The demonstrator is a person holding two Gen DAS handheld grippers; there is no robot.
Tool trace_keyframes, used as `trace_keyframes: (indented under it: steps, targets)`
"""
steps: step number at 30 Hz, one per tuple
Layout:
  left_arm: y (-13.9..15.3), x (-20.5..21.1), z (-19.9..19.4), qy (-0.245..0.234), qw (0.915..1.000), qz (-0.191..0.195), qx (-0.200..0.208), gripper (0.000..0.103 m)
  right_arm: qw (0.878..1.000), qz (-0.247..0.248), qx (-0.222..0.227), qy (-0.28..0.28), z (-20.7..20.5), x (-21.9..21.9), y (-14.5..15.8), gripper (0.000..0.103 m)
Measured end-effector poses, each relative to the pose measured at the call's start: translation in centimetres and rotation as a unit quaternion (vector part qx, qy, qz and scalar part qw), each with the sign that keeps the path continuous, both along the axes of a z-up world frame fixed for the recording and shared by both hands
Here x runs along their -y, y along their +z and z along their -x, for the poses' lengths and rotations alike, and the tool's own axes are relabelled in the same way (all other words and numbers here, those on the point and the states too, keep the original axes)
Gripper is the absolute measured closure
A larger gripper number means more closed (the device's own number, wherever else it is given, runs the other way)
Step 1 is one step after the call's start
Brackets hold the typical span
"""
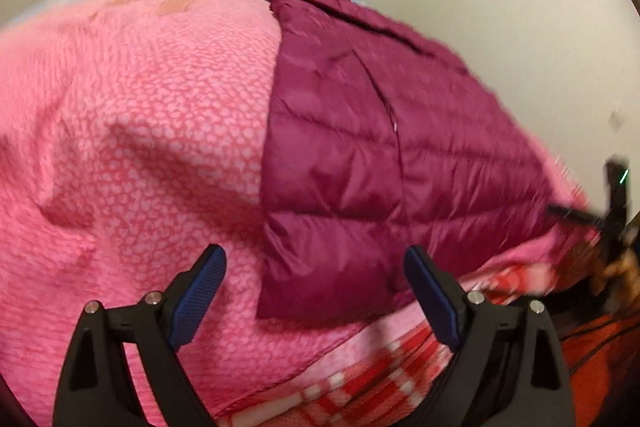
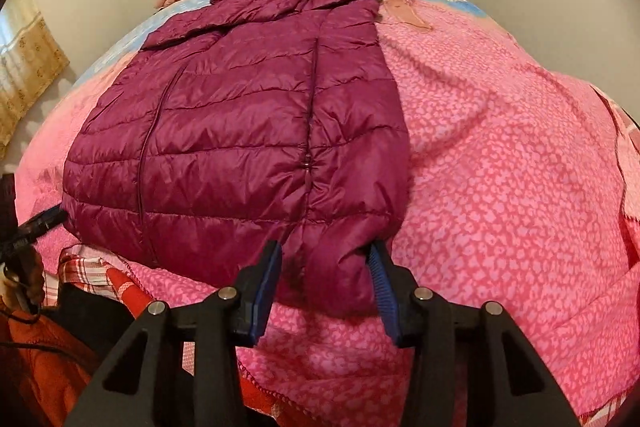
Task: Fold large clothes
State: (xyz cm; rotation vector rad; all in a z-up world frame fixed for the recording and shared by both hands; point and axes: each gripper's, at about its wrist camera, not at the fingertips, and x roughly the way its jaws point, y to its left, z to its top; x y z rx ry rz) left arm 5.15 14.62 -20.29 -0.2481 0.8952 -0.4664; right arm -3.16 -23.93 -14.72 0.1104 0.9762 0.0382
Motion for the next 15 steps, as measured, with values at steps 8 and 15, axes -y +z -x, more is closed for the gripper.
trace_keyframes:
  steps: [8,15]
  targets:
    - [-0.8,0.5,-1.5,-0.027,0.9970,0.067,-0.030,0.080,1.000,0.004,-0.024,0.006,-1.2,-0.4,-0.9,0.095]
    - [3.5,1.0,1.1,-0.060,0.9949,0.066,0.048,0.092,0.996,-0.078,0.030,0.006,1.0,0.8,2.5,0.099]
